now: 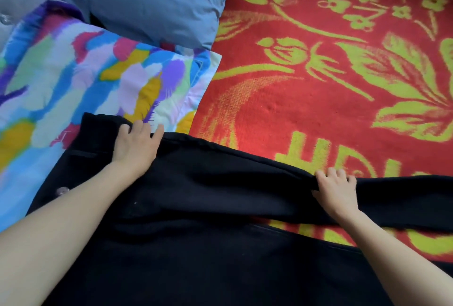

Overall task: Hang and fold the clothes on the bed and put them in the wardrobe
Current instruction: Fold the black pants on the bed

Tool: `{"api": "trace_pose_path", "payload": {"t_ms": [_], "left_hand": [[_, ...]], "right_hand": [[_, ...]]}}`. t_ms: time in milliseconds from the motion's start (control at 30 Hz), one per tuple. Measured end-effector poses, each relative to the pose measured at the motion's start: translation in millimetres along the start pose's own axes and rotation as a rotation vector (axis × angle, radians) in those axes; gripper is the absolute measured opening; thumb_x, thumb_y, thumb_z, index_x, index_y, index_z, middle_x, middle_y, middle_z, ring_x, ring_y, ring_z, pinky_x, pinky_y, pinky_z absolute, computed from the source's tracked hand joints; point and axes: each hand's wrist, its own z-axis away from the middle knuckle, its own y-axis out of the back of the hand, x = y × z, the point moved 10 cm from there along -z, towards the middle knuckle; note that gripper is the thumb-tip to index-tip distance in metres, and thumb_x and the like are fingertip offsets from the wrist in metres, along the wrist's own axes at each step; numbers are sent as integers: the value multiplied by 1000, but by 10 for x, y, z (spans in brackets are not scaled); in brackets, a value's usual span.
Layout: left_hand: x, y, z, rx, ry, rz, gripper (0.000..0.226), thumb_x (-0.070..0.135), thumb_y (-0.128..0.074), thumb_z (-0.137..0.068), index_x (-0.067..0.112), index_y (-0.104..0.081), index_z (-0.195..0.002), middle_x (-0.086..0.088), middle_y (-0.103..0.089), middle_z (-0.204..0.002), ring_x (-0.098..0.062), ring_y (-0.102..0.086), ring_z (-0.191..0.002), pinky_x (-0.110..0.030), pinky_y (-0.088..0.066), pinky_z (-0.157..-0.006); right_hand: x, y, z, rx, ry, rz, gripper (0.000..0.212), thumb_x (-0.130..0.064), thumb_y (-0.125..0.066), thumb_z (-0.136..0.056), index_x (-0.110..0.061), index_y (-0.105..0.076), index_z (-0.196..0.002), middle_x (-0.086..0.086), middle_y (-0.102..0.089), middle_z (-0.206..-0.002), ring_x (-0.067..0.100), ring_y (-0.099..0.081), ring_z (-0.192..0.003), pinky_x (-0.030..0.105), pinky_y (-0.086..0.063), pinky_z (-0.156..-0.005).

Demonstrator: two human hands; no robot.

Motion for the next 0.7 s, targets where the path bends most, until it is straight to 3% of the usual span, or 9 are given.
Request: {"api": "trace_pose_path", "payload": {"t_ms": [67, 133, 200, 300, 400, 533, 567, 633, 700], "left_hand": [[73, 244, 238, 260, -96, 21, 27, 7, -79, -58, 7, -67, -82, -14, -61, -79, -31, -60, -76, -41, -48, -69], [88, 327, 559, 422, -139, 80, 11, -2, -56, -69, 5, -63, -64, -17, -66, -82, -34, -66, -82, -50, -50, -78], [120, 266, 870, 450, -155, 84, 30, -3, -34, -73, 4, -61, -61, -17, -67, -80, -33, -68, -81, -56, -46, -89], [181, 25, 1361, 392, -163, 130, 23, -8, -42, -64, 3, -62, -62, -15, -62, -63, -29, -60, -55, -60, -43, -91], [121, -217, 1767, 265, -90, 272, 23, -15, -59, -46, 0, -63, -62, -25, -69, -85, -36, -66, -65, -56, -52, -69], [-14, -370, 2155, 190, -9, 354, 33, -5, -29, -63, 0, -61, -59, -29, -67, -100, -47, -65, -85, -48, -52, -60], [-6, -369, 2259, 190, -16, 340, 28, -5, -34, -64, 1, -60, -57, -29, -66, -102, -47, -65, -89, -49, -52, -62], [97, -358, 2456, 205, -72, 293, 13, -8, -63, -51, 3, -58, -53, -29, -64, -109, -47, -63, -96, -51, -52, -70], [218, -481, 2634, 168, -102, 284, 23, -9, -73, -43, 4, -56, -51, -28, -61, -115, -46, -62, -100, -53, -52, -74]], "right_hand": [[10, -32, 186, 13, 34, -46, 31, -34, -52, -90, -19, -51, -118, 3, -50, -118, 26, -44, -114, 38, -31, -98], [4, -70, 413, 9, 93, -21, 29, -31, -49, -92, -21, -49, -120, -1, -50, -118, 22, -46, -113, 33, -31, -97], [-5, -143, 661, -33, 139, 10, 29, -29, -43, -94, -23, -44, -123, -5, -49, -117, 18, -47, -110, 27, -36, -87], [-6, -254, 1022, -77, 130, -32, 30, -23, -41, -95, -21, -41, -125, -4, -48, -112, 18, -47, -105, 25, -39, -76], [-119, -383, 1406, -149, 150, -35, 36, -19, -41, -93, -21, -38, -129, -4, -46, -113, 17, -45, -109, 25, -39, -75], [-214, -544, 1844, -222, 139, -56, 35, -17, -53, -87, -15, -49, -122, 0, -53, -109, 21, -52, -106, 31, -47, -69], [-247, -550, 1939, -215, 140, -85, 34, -13, -67, -77, -11, -58, -111, 4, -58, -98, 25, -58, -94, 35, -50, -61], [-326, -544, 2083, -161, 207, -122, 47, 4, -88, -32, -4, -66, -74, 9, -55, -63, 29, -58, -56, 33, -39, -30], [-313, -573, 2171, -115, 179, -204, 58, 13, -83, -5, -2, -62, -58, 9, -47, -50, 29, -50, -39, 25, -26, -21]]}}
